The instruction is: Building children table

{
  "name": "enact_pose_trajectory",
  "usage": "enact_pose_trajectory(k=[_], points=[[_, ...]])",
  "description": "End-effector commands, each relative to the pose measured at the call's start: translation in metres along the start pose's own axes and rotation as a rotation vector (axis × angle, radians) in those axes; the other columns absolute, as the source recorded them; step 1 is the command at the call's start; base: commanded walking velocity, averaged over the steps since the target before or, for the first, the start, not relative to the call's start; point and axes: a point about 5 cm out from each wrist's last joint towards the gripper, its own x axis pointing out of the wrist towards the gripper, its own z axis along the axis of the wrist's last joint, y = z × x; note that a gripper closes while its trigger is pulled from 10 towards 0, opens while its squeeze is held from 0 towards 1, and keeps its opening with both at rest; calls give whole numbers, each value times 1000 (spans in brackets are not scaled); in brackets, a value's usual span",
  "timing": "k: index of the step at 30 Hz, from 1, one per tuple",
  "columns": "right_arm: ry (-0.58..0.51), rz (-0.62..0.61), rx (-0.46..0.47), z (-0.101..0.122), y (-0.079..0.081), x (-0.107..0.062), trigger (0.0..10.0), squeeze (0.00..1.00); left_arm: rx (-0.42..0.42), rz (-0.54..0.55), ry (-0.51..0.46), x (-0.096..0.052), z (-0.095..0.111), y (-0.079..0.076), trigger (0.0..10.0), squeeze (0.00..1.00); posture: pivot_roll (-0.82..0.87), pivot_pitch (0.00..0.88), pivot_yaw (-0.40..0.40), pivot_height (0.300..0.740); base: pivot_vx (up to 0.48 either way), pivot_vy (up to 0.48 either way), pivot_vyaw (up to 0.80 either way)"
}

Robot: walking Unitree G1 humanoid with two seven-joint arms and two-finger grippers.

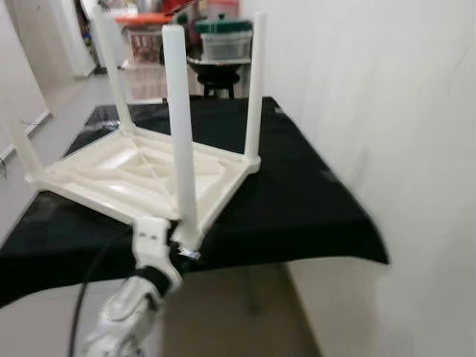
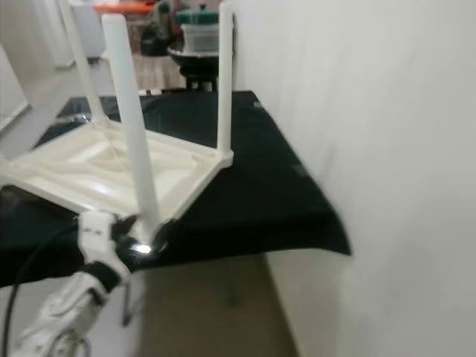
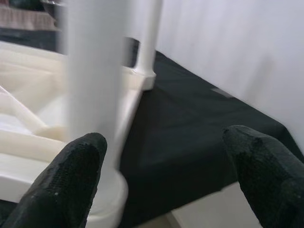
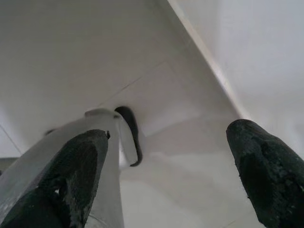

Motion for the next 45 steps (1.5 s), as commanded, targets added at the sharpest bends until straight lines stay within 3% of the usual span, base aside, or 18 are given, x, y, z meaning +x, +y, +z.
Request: enact_pose_trajectory(k=[1,7,13,18,21,23,26,28,30,31,32,34,35,37,41,45], points=[[-1115,639,-936,294,173,-142,10000,0,11,-6,11,3,-1,-3,10000,0,12,0,-85,740,0,0,0],[-1129,846,-1070,271,192,-151,10000,0,17,-11,18,6,0,-6,10000,0,9,0,-82,740,0,0,0],[-1172,857,-1055,269,196,-156,10000,0,16,-8,21,7,-1,-6,10000,0,7,0,-81,740,0,0,0],[-1186,950,-1039,260,202,-164,10000,0,16,2,28,9,-3,-6,10000,0,7,0,-81,740,0,0,0],[-1140,858,-1070,254,198,-151,10000,0,40,22,32,9,-4,-5,10000,0,9,0,-82,740,0,0,0],[-1081,710,-978,253,190,-135,10000,0,82,48,45,7,-5,-2,10000,0,16,0,-88,740,0,0,0],[-1065,641,-907,254,184,-131,10000,0,106,56,55,6,-7,0,10000,0,20,0,-87,740,0,0,0],[-991,480,-686,247,162,-120,10000,0,171,80,103,-5,-18,4,10000,0,20,0,-83,740,0,0,0],[-991,480,-686,247,162,-120,10000,0,171,80,103,-5,-18,4,10000,0,20,0,-83,740,0,0,0],[-934,372,-635,238,135,-110,10000,0,180,141,137,-16,-25,19,10000,0,6,0,-65,740,0,0,0],[-934,372,-635,238,135,-110,10000,0,180,141,137,-16,-25,19,10000,0,6,0,-65,740,0,0,0],[-882,281,-606,233,113,-100,10000,0,193,187,161,-25,-29,32,10000,0,5,0,-64,740,0,0,0],[-882,281,-606,233,113,-100,10000,0,193,187,161,-25,-29,32,10000,0,5,0,-64,740,0,0,0],[-821,172,-502,240,88,-83,10000,0,154,123,180,-31,-31,29,10000,0,10,0,-55,740,0,0,0],[-789,177,-468,242,84,-78,10000,0,152,26,203,-38,-34,16,10000,0,24,0,-63,740,0,0,0],[-782,214,-467,237,85,-80,10000,0,145,36,218,-46,-38,16,10000,0,26,0,-64,740,0,0,0]])
